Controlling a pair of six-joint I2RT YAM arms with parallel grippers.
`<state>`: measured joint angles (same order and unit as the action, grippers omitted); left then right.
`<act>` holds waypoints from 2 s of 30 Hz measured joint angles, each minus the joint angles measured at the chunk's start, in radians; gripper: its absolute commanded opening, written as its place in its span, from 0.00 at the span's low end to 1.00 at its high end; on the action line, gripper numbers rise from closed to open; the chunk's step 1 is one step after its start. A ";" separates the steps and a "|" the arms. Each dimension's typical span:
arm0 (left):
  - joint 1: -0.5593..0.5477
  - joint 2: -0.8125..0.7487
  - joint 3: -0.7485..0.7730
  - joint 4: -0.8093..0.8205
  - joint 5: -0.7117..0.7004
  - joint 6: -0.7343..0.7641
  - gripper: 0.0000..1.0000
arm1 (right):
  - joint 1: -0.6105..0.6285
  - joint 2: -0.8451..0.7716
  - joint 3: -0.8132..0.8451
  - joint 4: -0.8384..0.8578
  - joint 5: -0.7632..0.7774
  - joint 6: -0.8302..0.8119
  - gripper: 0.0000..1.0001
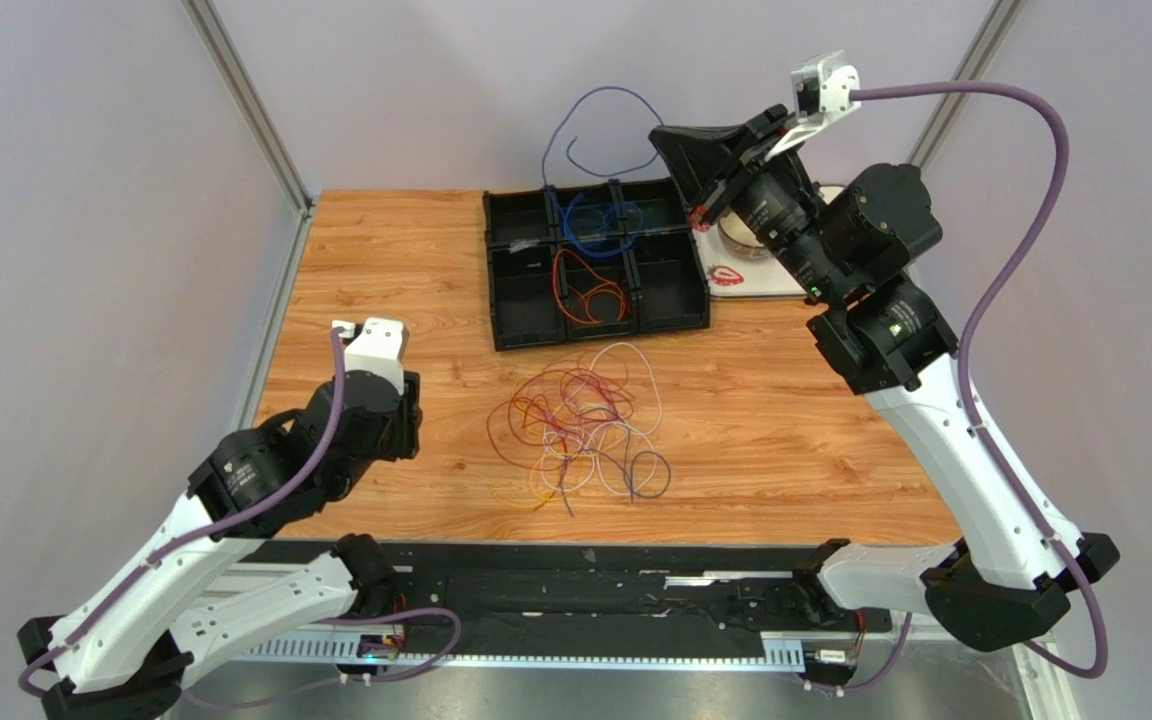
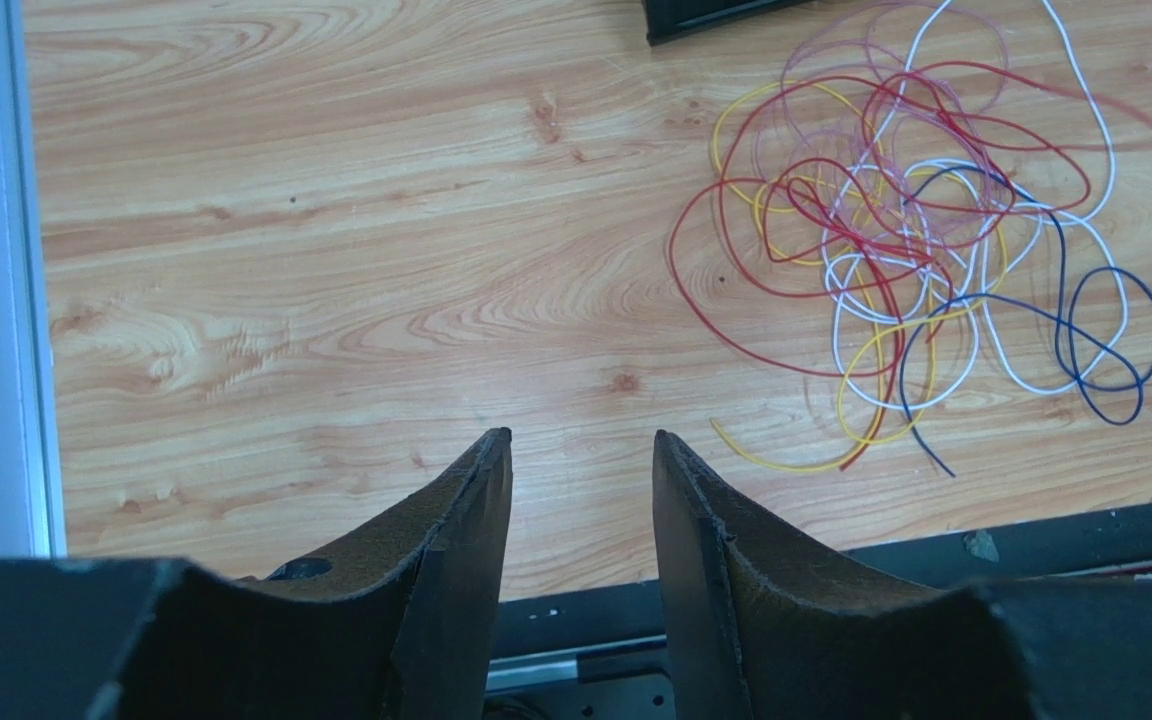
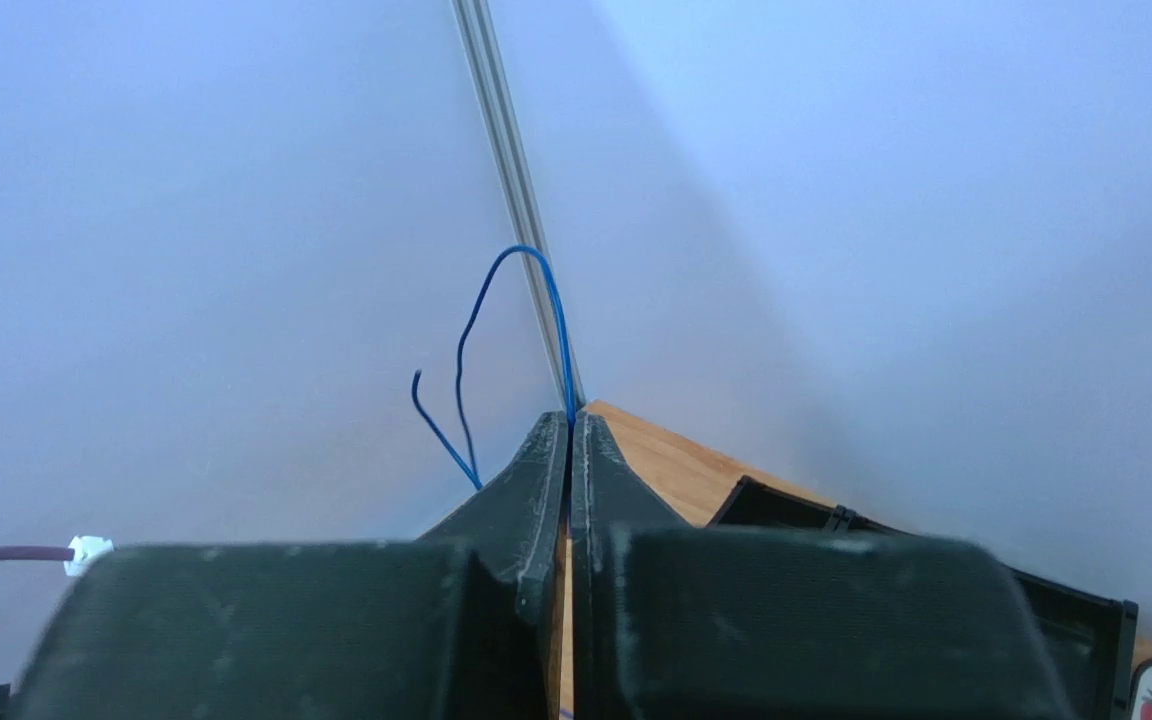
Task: Untangle the cables
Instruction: Untie the cable, then place the cable in the bin.
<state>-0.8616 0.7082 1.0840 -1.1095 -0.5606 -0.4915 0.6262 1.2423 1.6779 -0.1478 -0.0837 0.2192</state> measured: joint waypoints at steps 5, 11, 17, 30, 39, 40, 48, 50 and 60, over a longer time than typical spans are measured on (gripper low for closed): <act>0.000 -0.005 -0.004 0.002 0.001 0.000 0.49 | 0.000 0.019 0.018 0.067 -0.004 -0.016 0.00; 0.000 0.005 -0.004 0.002 0.001 0.000 0.49 | 0.000 0.044 0.069 0.141 0.029 -0.071 0.00; 0.000 0.003 -0.005 0.003 0.002 0.000 0.49 | 0.000 0.099 0.000 0.197 0.156 -0.139 0.00; 0.000 0.004 -0.005 0.006 0.002 0.000 0.49 | -0.140 0.382 -0.027 0.131 0.284 -0.104 0.00; 0.000 0.015 -0.005 0.006 0.002 0.000 0.49 | -0.163 0.538 0.084 0.130 0.321 -0.120 0.00; 0.000 0.016 -0.005 0.006 0.002 0.000 0.49 | -0.167 0.553 0.095 0.132 0.323 -0.120 0.00; 0.000 0.029 -0.005 0.006 0.002 0.000 0.49 | -0.229 0.690 0.205 0.145 0.336 -0.116 0.00; 0.000 0.032 -0.005 0.006 0.002 0.000 0.49 | -0.237 0.712 0.222 0.144 0.336 -0.113 0.00; 0.000 0.060 -0.005 0.007 0.002 0.000 0.49 | -0.237 0.793 0.329 0.175 0.319 -0.112 0.00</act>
<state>-0.8616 0.7677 1.0786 -1.1027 -0.5587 -0.4911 0.3893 2.0354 2.0068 0.0273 0.2356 0.1074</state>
